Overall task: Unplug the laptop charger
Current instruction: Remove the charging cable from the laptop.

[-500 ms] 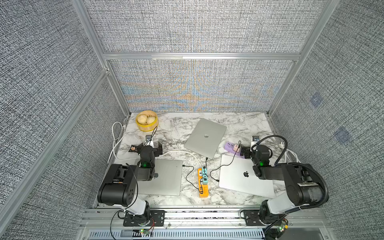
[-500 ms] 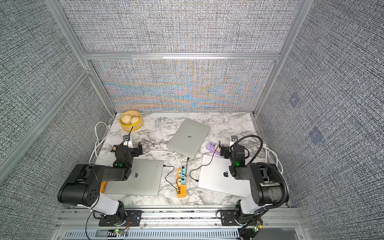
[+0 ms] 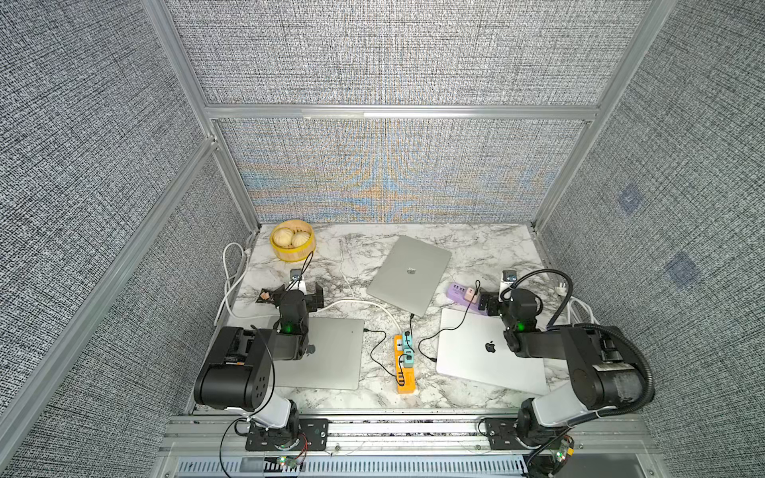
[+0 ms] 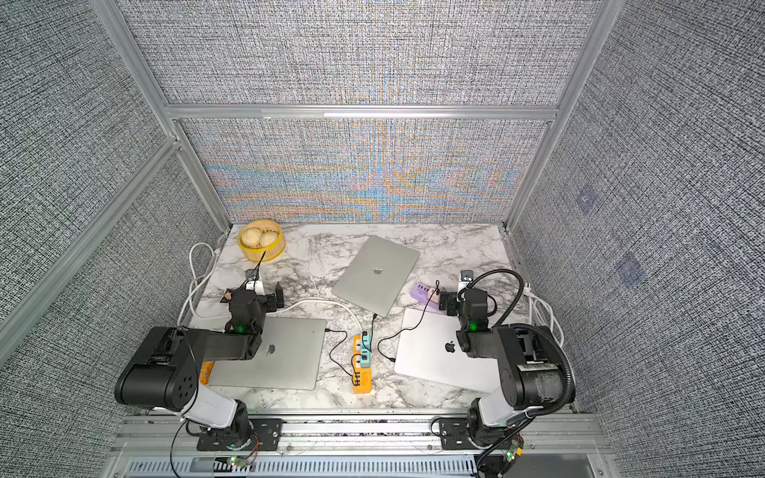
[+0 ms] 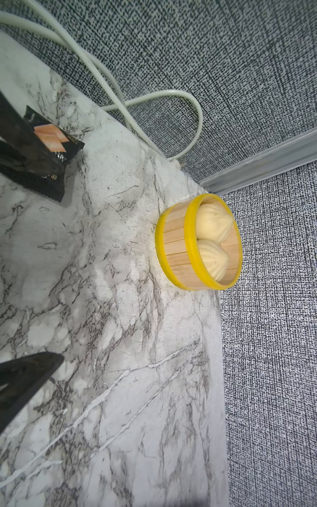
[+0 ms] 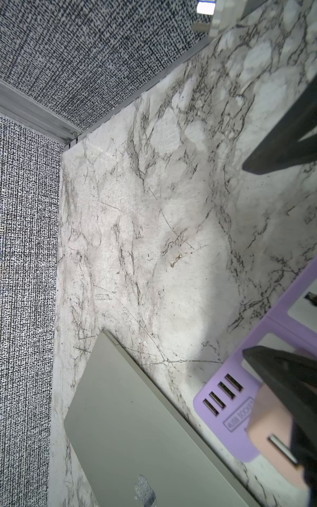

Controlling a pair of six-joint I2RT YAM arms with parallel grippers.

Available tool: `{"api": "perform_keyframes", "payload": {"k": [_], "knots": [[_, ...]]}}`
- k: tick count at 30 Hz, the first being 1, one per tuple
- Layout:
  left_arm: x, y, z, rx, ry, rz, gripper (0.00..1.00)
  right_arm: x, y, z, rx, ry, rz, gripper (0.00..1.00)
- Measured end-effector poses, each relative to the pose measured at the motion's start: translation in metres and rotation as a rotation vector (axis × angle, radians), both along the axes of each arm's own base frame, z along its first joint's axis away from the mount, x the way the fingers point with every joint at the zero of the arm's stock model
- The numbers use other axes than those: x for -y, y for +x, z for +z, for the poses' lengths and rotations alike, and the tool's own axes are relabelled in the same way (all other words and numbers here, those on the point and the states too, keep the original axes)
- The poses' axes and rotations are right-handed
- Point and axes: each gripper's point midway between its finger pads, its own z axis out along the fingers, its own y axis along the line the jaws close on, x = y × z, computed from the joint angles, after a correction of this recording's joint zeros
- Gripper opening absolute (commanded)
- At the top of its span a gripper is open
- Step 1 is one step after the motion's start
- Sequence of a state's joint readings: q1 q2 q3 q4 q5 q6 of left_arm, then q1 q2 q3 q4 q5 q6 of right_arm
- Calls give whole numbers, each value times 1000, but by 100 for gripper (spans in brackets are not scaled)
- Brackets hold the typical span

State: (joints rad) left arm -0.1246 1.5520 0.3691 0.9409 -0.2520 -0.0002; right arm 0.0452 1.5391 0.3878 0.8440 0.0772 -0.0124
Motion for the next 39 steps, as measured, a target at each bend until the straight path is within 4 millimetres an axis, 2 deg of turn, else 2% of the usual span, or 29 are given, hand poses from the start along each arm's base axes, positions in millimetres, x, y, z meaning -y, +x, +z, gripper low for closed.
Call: {"api": "perform_keyframes", "payload": {"k": [15, 18, 21, 25, 28, 29, 31, 33, 36, 39], "knots": [[0, 1, 1, 2, -1, 1, 100, 1, -2, 0, 1, -2, -6, 99], [0, 0, 4, 6, -2, -2, 100, 8, -9, 19, 42, -1, -47, 99], [3, 1, 29, 25, -1, -20, 100, 14, -15, 55, 123, 6, -81, 99], [13, 13, 101, 94, -18, -67, 100, 20, -28, 103, 187, 45, -130, 99], [29, 17, 147, 95, -35, -159, 100, 25, -41, 133, 183, 108, -174, 99], [36, 17, 157, 87, -47, -199, 100, 25, -45, 143, 181, 136, -184, 99], [54, 14, 171, 61, -85, -295, 100, 25, -55, 151, 147, 184, -204, 99], [77, 10, 177, 12, -144, -398, 100, 25, -67, 146, 72, 230, -228, 99], [121, -1, 190, -67, -196, -564, 100, 22, -88, 137, -58, 296, -257, 99], [172, -23, 203, -129, -180, -734, 100, 13, -109, 125, -184, 368, -263, 99]]}}
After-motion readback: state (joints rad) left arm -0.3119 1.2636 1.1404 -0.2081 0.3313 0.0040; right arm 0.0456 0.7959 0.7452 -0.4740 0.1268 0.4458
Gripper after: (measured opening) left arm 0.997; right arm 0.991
